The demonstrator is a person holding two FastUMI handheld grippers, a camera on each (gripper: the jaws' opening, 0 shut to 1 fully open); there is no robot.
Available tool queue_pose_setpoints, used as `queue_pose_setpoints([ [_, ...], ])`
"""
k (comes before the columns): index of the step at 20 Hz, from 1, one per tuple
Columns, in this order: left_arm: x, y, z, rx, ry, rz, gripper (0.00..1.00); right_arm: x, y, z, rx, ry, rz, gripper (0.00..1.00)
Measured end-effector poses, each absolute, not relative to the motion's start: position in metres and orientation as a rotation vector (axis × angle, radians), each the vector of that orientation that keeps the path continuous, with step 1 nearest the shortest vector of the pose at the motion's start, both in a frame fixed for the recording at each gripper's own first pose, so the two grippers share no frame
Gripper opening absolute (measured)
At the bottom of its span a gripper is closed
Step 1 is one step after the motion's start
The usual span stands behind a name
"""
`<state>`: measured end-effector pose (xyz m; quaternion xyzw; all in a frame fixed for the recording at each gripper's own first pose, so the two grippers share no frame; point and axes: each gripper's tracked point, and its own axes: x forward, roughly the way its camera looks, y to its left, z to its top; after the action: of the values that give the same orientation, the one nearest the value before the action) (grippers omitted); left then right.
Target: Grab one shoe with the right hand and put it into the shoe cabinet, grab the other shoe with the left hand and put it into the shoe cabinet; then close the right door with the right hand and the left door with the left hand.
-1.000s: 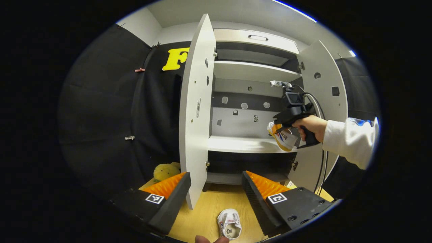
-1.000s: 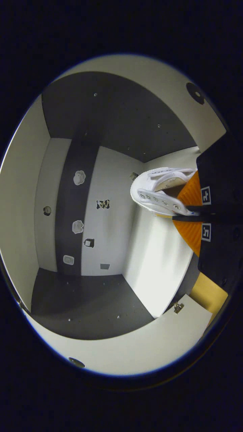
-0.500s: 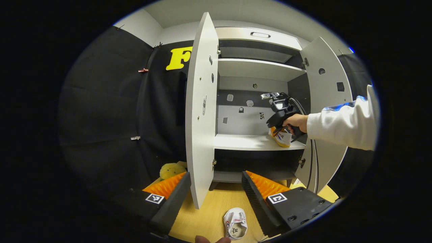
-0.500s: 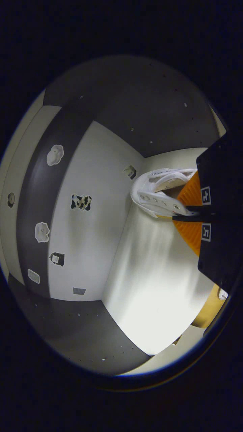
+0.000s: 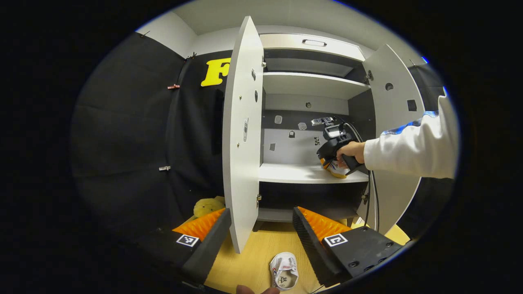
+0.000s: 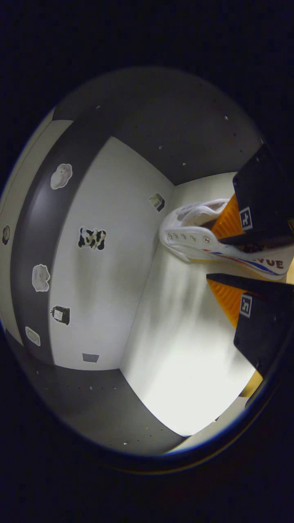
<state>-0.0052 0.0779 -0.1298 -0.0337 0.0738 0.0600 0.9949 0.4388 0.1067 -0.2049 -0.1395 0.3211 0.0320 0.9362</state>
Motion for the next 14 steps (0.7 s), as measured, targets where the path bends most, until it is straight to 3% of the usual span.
queue_pose_setpoints([
  [1,-0.006,0.077,-0.130,-0.065,0.150,0.117,0.95,0.436,0.112,-0.206,-0.256,0.655,0.086,0.55],
  [2,-0.005,0.076,-0.132,-0.061,0.153,0.116,0.95,0.428,0.112,-0.201,-0.256,0.646,0.087,0.81],
  [8,-0.007,0.074,-0.141,-0.057,0.152,0.099,0.95,0.392,0.120,-0.138,-0.178,0.408,0.090,0.94],
  [14,-0.005,0.072,-0.156,-0.025,0.147,0.079,0.95,0.303,0.125,-0.085,-0.099,0.231,0.135,0.98],
])
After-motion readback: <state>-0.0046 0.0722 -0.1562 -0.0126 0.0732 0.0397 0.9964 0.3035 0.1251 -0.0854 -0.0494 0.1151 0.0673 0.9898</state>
